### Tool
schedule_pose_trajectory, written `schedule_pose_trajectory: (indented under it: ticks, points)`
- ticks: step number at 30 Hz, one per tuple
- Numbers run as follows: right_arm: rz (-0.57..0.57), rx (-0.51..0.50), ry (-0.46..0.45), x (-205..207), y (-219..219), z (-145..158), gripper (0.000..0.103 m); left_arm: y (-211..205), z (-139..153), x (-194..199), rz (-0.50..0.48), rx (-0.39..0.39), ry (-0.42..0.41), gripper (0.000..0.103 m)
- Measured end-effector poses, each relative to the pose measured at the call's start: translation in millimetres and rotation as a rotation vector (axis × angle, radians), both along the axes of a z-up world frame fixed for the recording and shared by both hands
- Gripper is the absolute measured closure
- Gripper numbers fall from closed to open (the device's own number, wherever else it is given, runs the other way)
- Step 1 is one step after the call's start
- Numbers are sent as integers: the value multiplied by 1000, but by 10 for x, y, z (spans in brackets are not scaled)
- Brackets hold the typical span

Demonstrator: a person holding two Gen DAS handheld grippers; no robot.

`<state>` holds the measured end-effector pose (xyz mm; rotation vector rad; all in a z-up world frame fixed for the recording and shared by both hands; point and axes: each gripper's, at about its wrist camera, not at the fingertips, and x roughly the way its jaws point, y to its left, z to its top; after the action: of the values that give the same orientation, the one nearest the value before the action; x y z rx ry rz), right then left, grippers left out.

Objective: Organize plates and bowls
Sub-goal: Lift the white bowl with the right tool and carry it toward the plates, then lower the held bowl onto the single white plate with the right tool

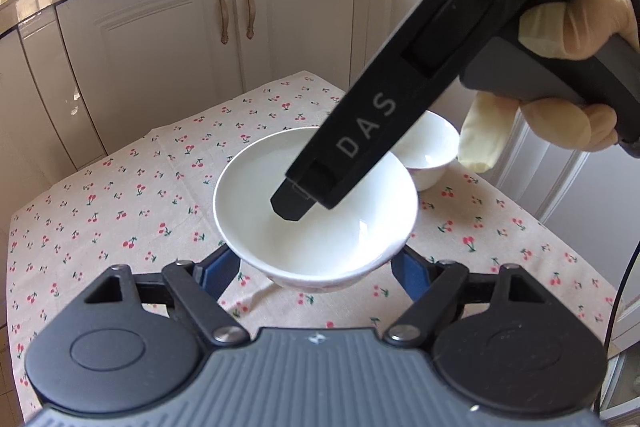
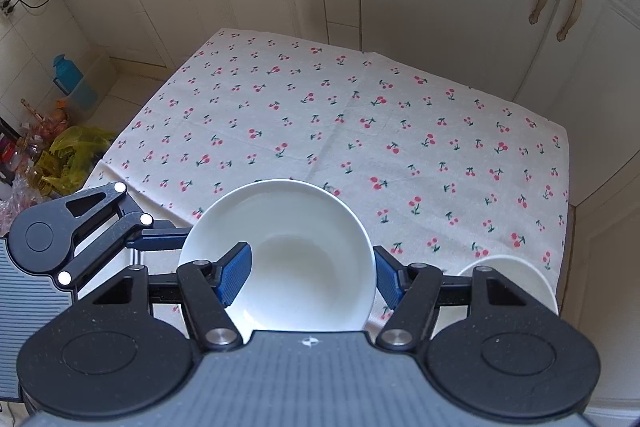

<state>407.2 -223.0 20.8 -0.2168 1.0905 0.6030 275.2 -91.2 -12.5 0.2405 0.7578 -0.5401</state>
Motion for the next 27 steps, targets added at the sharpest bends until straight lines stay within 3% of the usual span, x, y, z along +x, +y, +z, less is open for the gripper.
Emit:
schedule_pose_trajectory:
  ticks: [27]
  points:
    - [22,12,-44,-1102,76,128,32,82,64,-994,-19,13,8,21]
